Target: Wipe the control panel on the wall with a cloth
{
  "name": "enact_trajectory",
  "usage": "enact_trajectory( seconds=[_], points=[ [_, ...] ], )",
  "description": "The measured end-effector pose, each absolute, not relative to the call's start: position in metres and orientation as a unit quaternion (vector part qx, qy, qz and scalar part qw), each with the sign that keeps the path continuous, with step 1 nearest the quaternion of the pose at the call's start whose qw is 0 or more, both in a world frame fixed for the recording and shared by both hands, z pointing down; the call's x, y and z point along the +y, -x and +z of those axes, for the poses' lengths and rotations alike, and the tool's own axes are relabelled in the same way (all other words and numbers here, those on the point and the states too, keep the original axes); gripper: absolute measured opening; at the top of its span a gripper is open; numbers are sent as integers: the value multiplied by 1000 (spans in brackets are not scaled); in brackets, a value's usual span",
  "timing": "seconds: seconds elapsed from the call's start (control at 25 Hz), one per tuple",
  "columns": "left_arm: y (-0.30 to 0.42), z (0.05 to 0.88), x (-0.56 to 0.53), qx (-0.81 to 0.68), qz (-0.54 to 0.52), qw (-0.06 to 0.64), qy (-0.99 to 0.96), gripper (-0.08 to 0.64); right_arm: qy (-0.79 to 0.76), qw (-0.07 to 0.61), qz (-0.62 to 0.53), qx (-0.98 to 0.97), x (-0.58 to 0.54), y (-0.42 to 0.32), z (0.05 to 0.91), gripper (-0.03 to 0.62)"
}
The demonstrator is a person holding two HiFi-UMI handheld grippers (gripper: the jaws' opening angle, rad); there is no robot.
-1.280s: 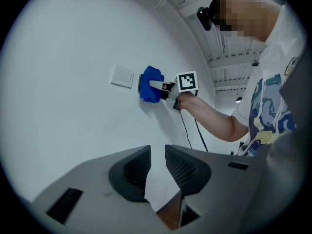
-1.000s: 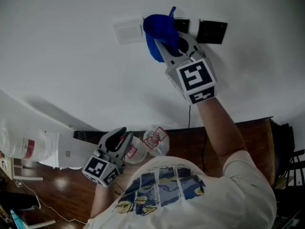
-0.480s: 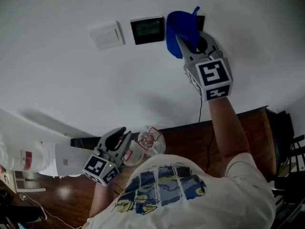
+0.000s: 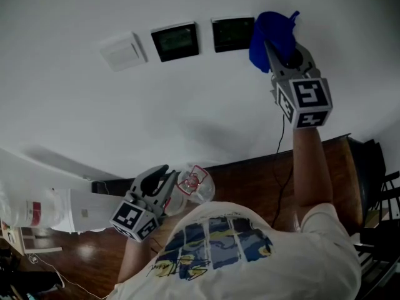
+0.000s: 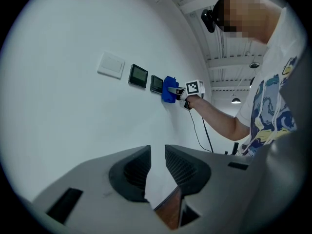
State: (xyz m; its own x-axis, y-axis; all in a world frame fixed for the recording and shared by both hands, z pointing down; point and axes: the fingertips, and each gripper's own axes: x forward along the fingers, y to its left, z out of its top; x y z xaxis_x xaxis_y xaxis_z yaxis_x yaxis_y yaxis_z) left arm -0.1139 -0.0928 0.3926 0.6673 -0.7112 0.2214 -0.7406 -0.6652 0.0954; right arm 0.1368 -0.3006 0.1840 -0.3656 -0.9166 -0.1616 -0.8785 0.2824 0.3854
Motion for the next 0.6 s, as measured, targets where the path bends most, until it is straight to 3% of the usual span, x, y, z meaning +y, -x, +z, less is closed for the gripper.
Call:
enact_trajectory(
  seconds=[0.32, 0.6],
  points=[
    [117, 392, -92, -408, 80, 86, -905, 74, -566, 51, -210, -795, -290, -145, 185, 75],
    [138, 392, -84, -413, 74, 85, -904, 73, -471, 14, -230, -851, -246, -33, 179, 75]
  ],
)
